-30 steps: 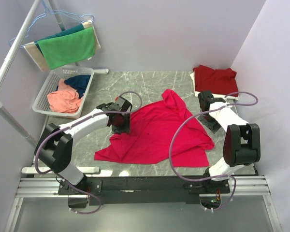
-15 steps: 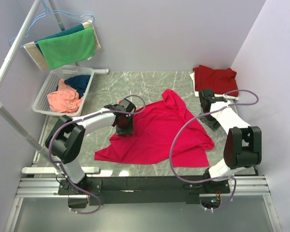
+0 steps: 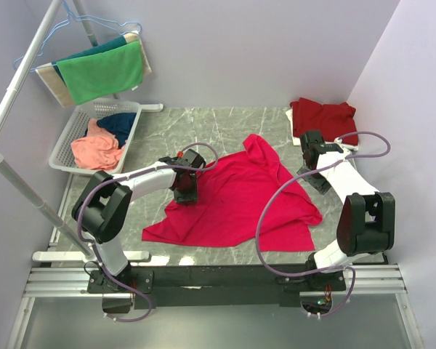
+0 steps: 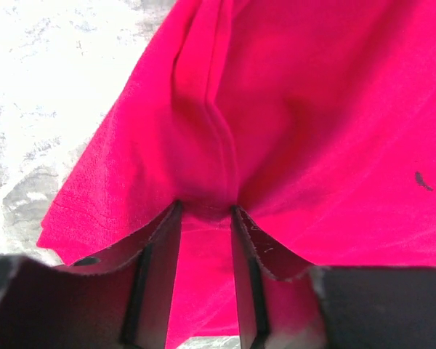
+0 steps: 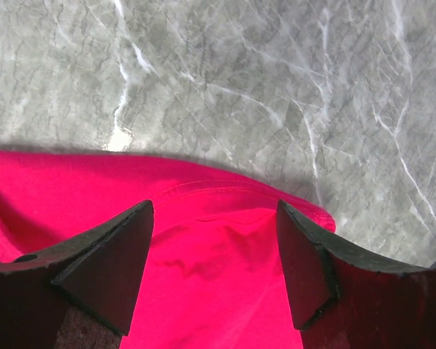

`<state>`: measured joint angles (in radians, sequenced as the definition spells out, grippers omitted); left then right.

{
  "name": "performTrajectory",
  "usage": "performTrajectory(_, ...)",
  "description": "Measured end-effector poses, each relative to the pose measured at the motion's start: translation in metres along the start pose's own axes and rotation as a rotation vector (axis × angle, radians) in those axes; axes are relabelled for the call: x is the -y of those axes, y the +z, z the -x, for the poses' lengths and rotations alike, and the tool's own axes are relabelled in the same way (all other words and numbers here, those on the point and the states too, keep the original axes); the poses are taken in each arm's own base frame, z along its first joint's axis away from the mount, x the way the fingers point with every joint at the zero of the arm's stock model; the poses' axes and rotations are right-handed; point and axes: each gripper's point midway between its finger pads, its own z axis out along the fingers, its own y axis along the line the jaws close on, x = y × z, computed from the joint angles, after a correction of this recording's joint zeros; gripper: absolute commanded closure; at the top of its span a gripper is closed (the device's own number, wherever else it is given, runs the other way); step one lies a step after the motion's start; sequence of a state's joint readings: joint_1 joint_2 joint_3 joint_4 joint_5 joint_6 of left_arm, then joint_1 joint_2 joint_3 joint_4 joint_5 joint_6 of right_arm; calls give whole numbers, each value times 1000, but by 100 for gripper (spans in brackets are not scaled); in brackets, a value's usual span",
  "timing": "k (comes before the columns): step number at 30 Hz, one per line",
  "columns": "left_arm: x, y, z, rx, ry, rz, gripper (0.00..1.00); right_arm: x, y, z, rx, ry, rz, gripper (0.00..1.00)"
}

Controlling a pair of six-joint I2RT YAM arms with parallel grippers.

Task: Fold and stack the t-shirts
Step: Flatten the tshirt out

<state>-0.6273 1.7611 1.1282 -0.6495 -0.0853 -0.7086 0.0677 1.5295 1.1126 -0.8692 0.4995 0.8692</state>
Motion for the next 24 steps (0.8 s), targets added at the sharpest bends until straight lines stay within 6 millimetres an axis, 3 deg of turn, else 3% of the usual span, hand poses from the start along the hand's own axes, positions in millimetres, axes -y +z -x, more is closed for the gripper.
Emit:
performTrajectory(12, 3, 1, 1, 2, -7, -13, 53, -4, -2, 0, -10, -10, 19, 26)
performTrajectory(24, -5, 7, 1, -1, 5, 75, 67, -6, -3, 1, -11, -7, 26, 26)
